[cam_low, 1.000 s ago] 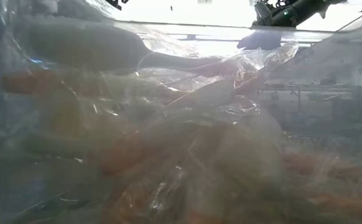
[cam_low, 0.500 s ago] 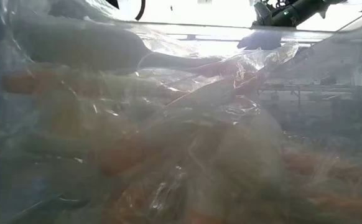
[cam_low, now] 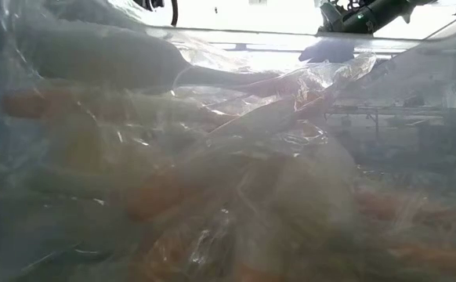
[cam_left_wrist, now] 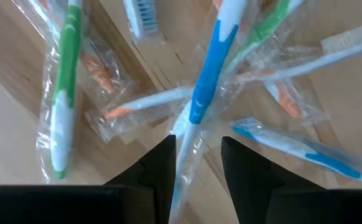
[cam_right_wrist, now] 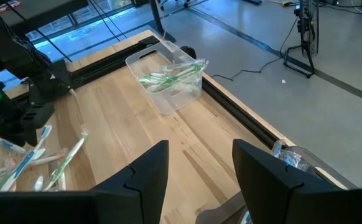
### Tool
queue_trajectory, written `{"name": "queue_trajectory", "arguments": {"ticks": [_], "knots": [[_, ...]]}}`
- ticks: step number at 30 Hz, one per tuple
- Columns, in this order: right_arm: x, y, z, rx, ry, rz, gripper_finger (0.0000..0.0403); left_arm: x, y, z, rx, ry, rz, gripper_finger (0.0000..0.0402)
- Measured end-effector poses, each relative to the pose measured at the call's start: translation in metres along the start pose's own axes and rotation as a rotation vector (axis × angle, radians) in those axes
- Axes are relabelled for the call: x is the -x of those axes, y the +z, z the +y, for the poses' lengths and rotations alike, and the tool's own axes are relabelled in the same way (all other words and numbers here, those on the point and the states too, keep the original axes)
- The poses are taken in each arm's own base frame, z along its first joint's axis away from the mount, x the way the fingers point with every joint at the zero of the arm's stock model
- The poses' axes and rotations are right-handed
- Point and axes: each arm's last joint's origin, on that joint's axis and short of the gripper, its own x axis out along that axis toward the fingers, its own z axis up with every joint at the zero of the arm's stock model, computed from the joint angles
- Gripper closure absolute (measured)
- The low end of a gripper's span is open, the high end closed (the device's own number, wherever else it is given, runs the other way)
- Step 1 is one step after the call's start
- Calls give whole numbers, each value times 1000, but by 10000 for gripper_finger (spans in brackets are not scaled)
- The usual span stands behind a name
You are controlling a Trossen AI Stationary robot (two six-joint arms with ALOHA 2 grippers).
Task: Pick & Place Toothbrushes
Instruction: Put the blue toothbrush into the top black bin
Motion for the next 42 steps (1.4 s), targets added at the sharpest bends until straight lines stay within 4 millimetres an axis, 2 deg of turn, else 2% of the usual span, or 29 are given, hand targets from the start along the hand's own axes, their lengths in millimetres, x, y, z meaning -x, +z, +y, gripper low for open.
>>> {"name": "queue_trajectory", "arguments": {"ticks": [7,13,23,27,33,39,42], "knots": [[0,0,0,-1,0,1,232,-8,0,1,-4,21,-41,277],[-5,-2,-1,-17,-3,20,232,-19,-8,-2,-2,13,-23,277],[-30,-13,0,-32,6,119,232,-23,-7,0,-5,40,-50,277],[-36,-17,5,-20,25,143,232,-31,-6,2,-2,49,-15,277],[-37,-18,10,-2,44,148,232,-47,-4,5,3,28,31,277],[-37,-18,10,-5,43,148,232,-47,-3,5,3,30,26,278],[-37,-18,10,-5,43,148,232,-47,-3,5,4,30,30,292]]}}
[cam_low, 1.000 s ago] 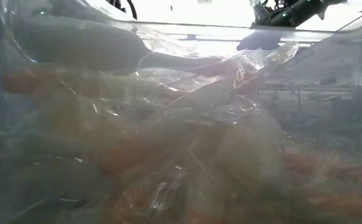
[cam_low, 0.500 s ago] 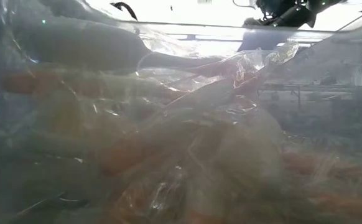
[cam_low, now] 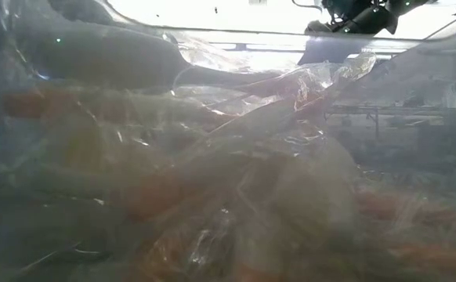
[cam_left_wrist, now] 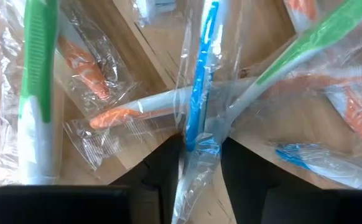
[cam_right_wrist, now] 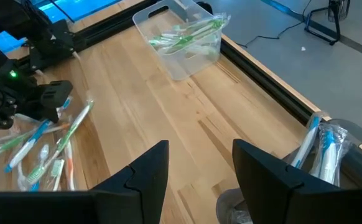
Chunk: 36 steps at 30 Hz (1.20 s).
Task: Pick & Place Toothbrushes
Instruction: Put the blue toothbrush into the top black bin
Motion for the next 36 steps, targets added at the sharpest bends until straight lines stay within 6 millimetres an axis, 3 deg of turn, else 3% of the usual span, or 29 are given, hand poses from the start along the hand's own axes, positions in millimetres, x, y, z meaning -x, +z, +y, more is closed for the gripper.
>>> {"name": "queue_trajectory", "arguments": {"ticks": [11,15,27,32,36], "knots": [[0,0,0,0,0,0,232,2,1,0,59,2,-21,374],[0,0,0,0,0,0,232,7,1,0,94,-1,-7,377],[0,0,2,18,59,9,232,48,22,9,109,62,28,379],[0,0,2,19,59,9,232,48,22,10,112,63,26,369],[0,0,2,22,60,9,232,30,17,9,126,44,74,367]]}}
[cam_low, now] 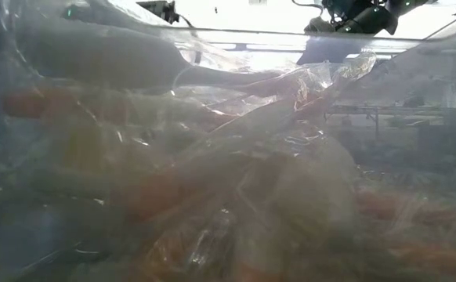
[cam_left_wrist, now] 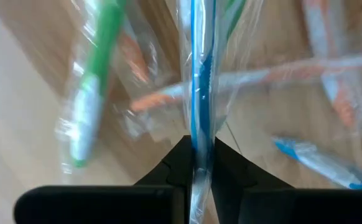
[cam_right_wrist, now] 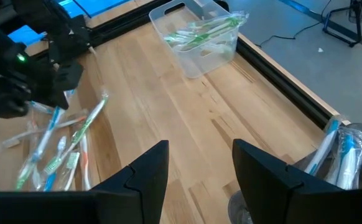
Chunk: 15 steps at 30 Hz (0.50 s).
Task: Pick & Place Toothbrushes
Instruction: Put the blue toothbrush into the top black bin
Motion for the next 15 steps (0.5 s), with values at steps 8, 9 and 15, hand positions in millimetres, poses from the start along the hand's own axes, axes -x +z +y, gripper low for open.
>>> {"name": "queue_trajectory", "arguments": {"ticks": [8,9,15], "knots": [[0,0,0,0,0,0,232,-15,1,0,5,-19,61,365],[0,0,0,0,0,0,232,-15,1,0,5,-19,61,365],[0,0,0,-1,0,2,232,-15,1,0,13,-20,64,360]]}}
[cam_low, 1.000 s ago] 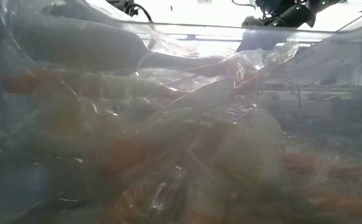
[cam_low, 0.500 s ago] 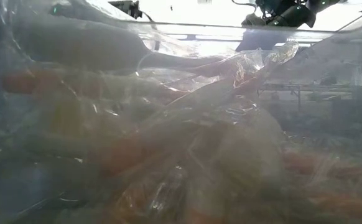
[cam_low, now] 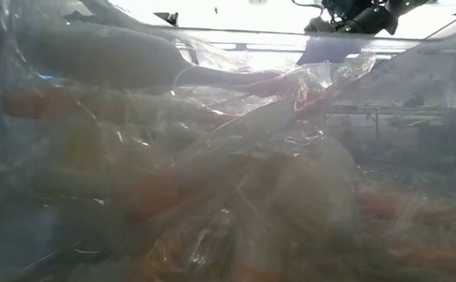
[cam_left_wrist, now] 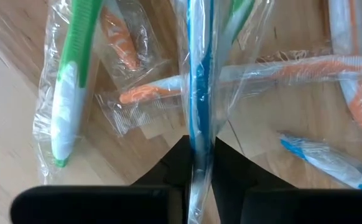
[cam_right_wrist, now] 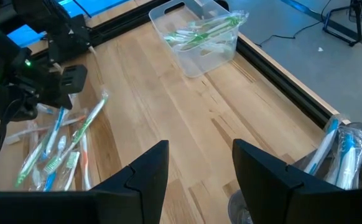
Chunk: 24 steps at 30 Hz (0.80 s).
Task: Pick & Place Toothbrushes
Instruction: Put the blue toothbrush into the top black bin
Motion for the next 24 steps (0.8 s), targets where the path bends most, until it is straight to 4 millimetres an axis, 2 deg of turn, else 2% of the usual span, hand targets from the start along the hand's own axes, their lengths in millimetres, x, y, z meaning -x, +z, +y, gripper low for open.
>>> {"name": "queue_trajectory", "arguments": {"ticks": [8,11,24], "knots": [[0,0,0,-1,0,3,232,3,2,1,20,2,-11,279],[0,0,0,-1,0,3,232,4,3,1,18,3,-16,270],[0,-1,0,-1,0,6,232,5,5,2,18,6,-32,345]]}}
